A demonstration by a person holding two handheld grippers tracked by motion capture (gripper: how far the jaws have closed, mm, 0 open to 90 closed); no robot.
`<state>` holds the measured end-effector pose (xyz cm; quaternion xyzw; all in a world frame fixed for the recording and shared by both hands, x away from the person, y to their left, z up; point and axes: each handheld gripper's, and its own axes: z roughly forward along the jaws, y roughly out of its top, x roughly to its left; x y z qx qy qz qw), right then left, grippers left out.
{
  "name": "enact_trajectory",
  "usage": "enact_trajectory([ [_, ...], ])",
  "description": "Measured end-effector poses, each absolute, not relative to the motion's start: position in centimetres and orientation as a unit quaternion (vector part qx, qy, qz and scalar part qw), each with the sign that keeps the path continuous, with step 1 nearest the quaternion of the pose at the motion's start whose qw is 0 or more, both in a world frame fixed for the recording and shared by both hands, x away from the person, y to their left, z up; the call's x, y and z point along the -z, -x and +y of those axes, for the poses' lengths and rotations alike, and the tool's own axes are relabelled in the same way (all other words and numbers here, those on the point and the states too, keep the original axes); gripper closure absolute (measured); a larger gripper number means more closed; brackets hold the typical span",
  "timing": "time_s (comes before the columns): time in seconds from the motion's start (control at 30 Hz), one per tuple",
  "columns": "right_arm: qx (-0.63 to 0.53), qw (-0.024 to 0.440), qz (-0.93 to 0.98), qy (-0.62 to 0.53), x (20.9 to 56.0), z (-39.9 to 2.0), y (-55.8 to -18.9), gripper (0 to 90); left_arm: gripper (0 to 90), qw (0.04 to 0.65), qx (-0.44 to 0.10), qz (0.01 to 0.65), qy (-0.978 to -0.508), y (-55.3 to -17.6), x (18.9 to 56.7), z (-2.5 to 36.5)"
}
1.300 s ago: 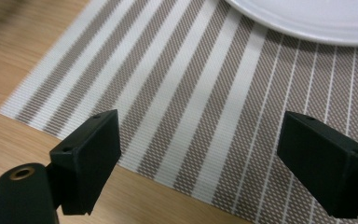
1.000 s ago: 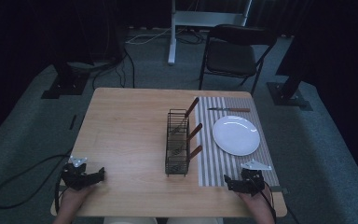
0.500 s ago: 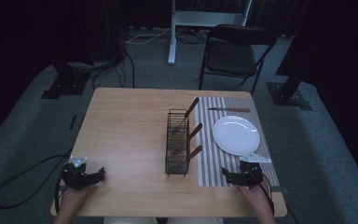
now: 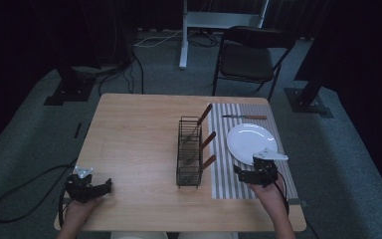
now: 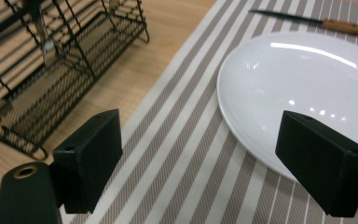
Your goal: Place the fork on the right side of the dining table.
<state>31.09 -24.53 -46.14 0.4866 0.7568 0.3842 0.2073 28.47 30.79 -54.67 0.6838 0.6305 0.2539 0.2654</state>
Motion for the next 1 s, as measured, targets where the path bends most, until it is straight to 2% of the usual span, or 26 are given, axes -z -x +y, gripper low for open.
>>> enact_trajectory([
  [1.0,-0.41,0.213,0.757,-0.462,42.2,-21.9,-37.4,15.2,0.2,0.267,-0.254,0.63,-0.684,-28.5,54.7,30.8],
])
